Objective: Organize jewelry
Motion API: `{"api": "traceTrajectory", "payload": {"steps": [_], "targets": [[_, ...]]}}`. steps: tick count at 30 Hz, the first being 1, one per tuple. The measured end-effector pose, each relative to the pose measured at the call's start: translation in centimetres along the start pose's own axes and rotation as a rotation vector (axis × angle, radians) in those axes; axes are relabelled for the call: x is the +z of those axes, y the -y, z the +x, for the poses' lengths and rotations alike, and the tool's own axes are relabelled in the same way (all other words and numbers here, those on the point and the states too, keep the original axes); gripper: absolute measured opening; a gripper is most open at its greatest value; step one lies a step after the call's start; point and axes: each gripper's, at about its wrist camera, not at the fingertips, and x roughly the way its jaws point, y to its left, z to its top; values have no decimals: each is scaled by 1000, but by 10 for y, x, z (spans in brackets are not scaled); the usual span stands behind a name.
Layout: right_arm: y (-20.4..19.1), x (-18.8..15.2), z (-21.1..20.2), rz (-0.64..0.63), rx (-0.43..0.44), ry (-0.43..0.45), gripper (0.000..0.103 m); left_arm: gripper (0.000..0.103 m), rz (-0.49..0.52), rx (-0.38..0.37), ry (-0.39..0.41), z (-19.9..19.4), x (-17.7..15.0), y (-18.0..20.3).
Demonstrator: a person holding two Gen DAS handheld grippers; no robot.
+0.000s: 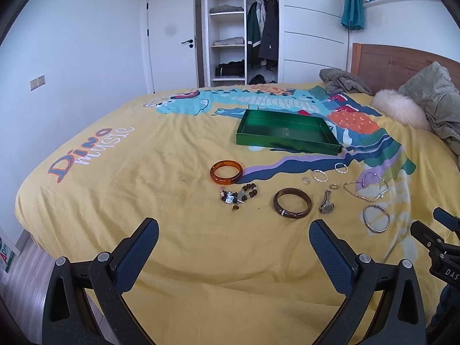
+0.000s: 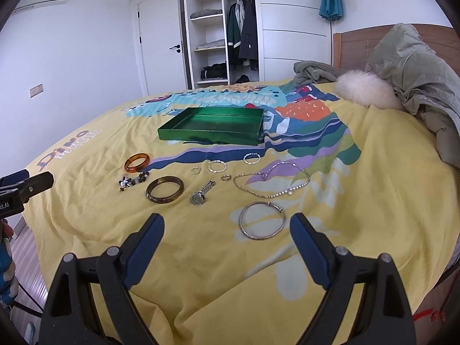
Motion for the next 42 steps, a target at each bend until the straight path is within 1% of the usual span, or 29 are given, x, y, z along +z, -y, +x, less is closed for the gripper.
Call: {"api": "traceTrajectory", "payload": {"steps": [12, 22, 24, 26, 30, 33, 34, 35, 36, 37, 38, 41, 42], "targets": [[-4, -3, 10, -17, 31, -27, 88, 103, 12, 8, -8, 6, -1, 4], [-9, -2, 15, -29, 35, -47, 86, 103, 19, -2, -16, 11, -3, 2], [-8, -2, 17, -29, 43, -53, 81, 103, 19, 0, -15, 11, -3, 2], [-7, -2, 19, -24, 54, -63, 74, 103, 18, -2, -16, 11, -2, 2], [-6, -2, 20, -23, 59, -65, 71, 102, 20, -5, -18, 14, -1, 4], [-4, -1, 21, -28, 74, -66, 64, 101, 15, -10, -28, 18, 0, 6], [-3, -1, 22, -30, 82, -69, 59, 100, 10, -13, -33, 19, 1, 5], [-1, -1, 23, -31, 90, -74, 52, 100, 4, -17, -39, 20, 2, 5], [1, -1, 24, -29, 97, -81, 47, 100, 0, -21, -44, 22, 3, 5], [4, -1, 26, -27, 104, -90, 40, 100, -2, -23, -49, 23, 4, 6], [7, -1, 27, -23, 110, -99, 37, 100, -3, -25, -52, 24, 4, 7], [14, -2, 32, -22, 134, -124, 30, 99, -6, -25, -55, 29, 6, 11], [16, -2, 35, -25, 142, -133, 30, 99, -7, -32, -59, 31, 7, 13]]}}
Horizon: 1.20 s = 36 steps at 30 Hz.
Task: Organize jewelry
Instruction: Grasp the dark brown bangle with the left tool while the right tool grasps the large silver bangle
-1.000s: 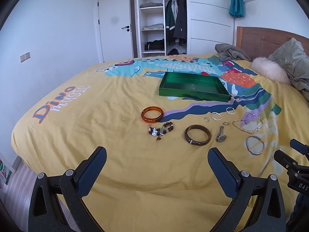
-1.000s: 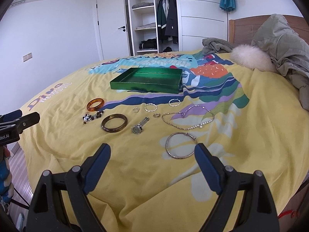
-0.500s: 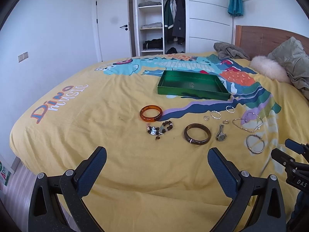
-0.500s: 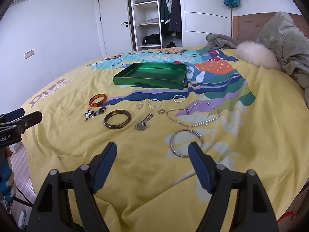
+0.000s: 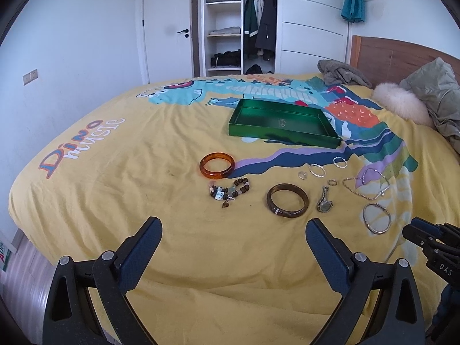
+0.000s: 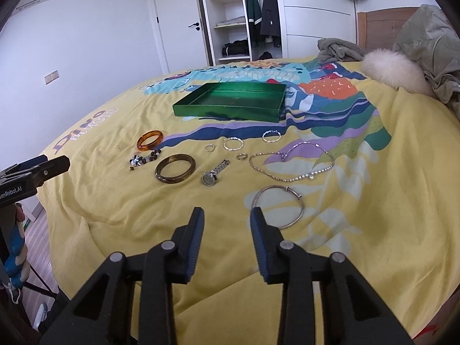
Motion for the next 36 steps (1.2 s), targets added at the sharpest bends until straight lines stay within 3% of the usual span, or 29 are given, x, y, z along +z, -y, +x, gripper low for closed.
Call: {"api": "traceTrajectory", "payload": {"steps": [12, 20, 31, 36], "targets": [[33, 8, 58, 10, 100, -142, 29, 94, 13, -23, -103, 49, 8, 24], [51, 13, 116, 36, 144, -286, 23, 91, -13, -52, -163, 91, 20, 29], [52, 12, 151, 12, 252, -384, 22, 78, -73, -102, -299, 162, 23, 36], [58, 11, 158, 23, 313, -391, 20, 64, -107, -101, -375, 191, 19, 37]]}}
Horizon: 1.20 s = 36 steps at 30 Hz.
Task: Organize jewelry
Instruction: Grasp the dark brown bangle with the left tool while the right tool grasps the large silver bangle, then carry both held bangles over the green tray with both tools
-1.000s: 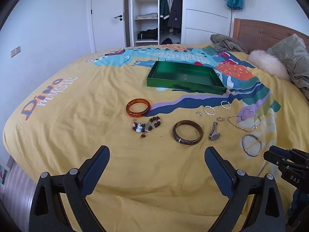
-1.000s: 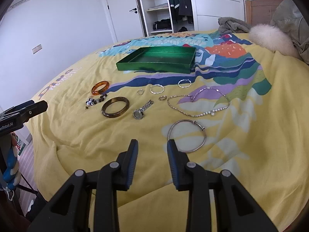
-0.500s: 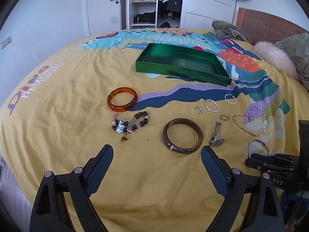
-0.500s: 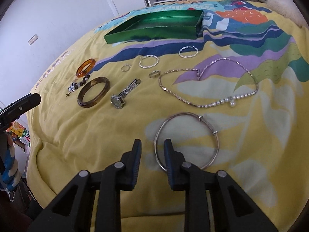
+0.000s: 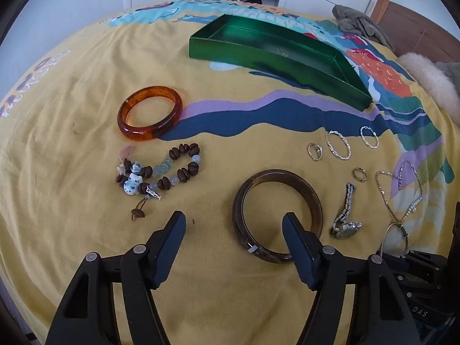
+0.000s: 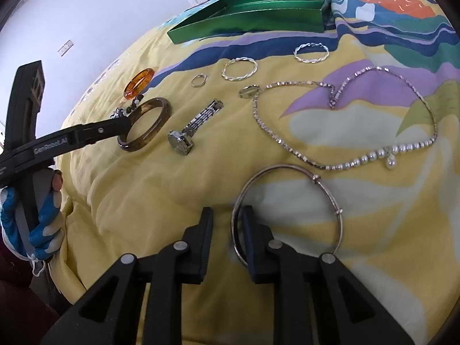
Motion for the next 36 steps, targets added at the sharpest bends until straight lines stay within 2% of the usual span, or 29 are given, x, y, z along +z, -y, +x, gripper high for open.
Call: {"api": "traceTrajectory", "payload": {"steps": [6, 8, 10, 12, 14, 16, 25, 30, 36], "targets": [[7, 4, 7, 5, 66, -16, 16, 58, -21, 15, -52, 19, 1, 1], [8, 6, 8, 4, 74, -17, 10, 54, -15, 35, -47, 19, 1, 3], [7, 6, 8, -2, 73, -9, 7, 45, 1, 47, -36, 18, 0, 8], [4, 6, 6, -16, 70, 3, 6, 27, 15, 54, -26, 16, 0, 11], [2, 4, 1, -28, 72, 27, 5, 15, 24, 60, -16, 12, -1, 12], [-2, 2, -7, -40, 77, 62, 4, 10, 34, 67, -5, 7, -4, 12], [-28, -16, -59, -43, 87, 210, 4, 9, 65, 88, 60, -34, -15, 10], [-43, -24, -93, -18, 78, 305, 4, 9, 87, 69, 128, -71, -14, 10], [-69, -16, -144, -43, 32, 422, 4, 9, 102, 19, 221, -127, -4, 8]]}}
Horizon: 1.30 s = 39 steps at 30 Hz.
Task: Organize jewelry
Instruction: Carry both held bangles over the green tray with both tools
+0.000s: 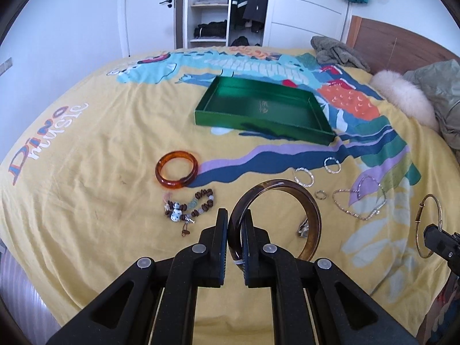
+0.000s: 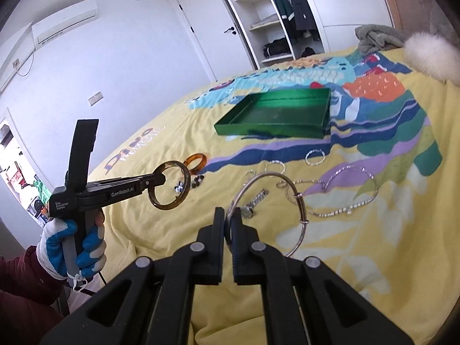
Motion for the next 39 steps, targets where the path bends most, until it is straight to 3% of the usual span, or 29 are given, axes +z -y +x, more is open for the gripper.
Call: {"api": "traceTrajectory", "payload": {"steps": [13, 16, 24, 32, 39], "targets": [[-62, 112, -66, -108, -109, 192, 4, 9, 20, -46, 228, -105, 99, -18], [-77, 139, -66, -155, -143, 200, 4, 9, 30, -37, 257, -112, 127, -18], [-89, 206, -53, -142, -108, 258, 4, 9, 48, -13, 312, -108, 186, -12], [-89, 285, -30, -183, -133, 310, 4, 9, 80, 48, 332, -72, 253, -7], [-19, 295, 85, -114, -188, 153, 4, 9, 58, 54, 206, 45, 276, -12]]}}
